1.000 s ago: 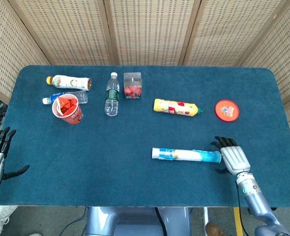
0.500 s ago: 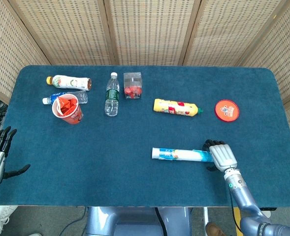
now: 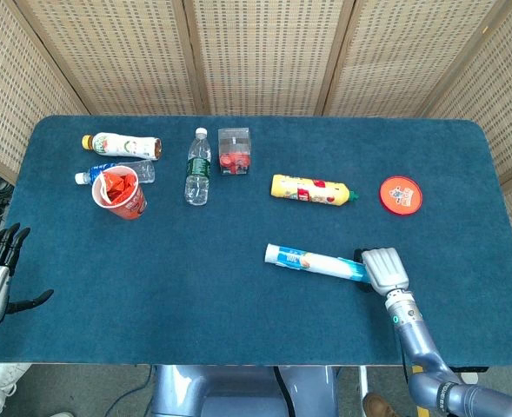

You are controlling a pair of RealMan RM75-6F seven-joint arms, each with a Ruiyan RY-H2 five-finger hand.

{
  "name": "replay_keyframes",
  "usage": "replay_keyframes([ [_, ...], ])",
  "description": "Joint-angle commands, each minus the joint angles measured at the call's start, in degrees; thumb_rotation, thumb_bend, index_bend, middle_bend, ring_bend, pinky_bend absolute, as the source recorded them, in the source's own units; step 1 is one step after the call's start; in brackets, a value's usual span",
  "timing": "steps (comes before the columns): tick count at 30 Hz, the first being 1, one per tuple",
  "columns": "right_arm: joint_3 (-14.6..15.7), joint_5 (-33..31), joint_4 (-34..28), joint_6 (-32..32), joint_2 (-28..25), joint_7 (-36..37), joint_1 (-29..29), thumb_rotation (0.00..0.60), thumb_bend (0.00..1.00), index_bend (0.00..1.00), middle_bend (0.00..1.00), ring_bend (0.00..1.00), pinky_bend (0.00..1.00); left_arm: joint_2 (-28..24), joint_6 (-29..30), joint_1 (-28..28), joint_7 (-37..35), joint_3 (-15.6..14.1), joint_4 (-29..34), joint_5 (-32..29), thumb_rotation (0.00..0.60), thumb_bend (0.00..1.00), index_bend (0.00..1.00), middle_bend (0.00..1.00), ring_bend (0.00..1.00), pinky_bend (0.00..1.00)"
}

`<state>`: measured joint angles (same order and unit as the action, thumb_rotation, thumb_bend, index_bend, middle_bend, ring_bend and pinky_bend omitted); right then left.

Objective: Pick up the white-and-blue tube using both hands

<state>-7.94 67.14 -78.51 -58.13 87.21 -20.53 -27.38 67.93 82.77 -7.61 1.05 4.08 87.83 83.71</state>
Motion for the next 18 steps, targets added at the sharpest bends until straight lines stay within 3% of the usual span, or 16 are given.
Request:
replay_keyframes([
  [1,-0.8,2.1,-4.2,-0.9,-2.4,3.6,-0.1,0.6,0.65,0.72,0.66,0.71,0.75,0.1,-0.6,-0.3,0.2,-0.1,0.0,-0.1,0.6,0.0,0.0,0.0,0.0,0.0],
  [7,-2.5,2.0,-10.4,0.8,-6.0,4.3,-2.1,0.6,0.66,0.72,0.66,0.71,0.75,-0.7,-2.3,-2.1,1.0,0.8,0.8,-0.1,0.6,0.0,0.0,0.0,0.0,0.0],
  [12,-4.8,-0.7,-14.0,1.9,-6.5,-1.1,-5.4,0.6,0.66,0.72,0.66,0.71,0.75,-2.5,-5.3,-5.9,2.5,2.9,2.2,0.5,0.6,0.0,0.0,0.0,0.0,0.0],
  [18,-7.1,-8.3,-16.3,1.5,-3.8,-11.4,-10.2,0.6,0.66,0.72,0.66,0.71,0.75,-4.1,-10.8,-12.7,5.8,6.6,5.6,0.5,0.6,0.0,0.0,0.0,0.0,0.04],
])
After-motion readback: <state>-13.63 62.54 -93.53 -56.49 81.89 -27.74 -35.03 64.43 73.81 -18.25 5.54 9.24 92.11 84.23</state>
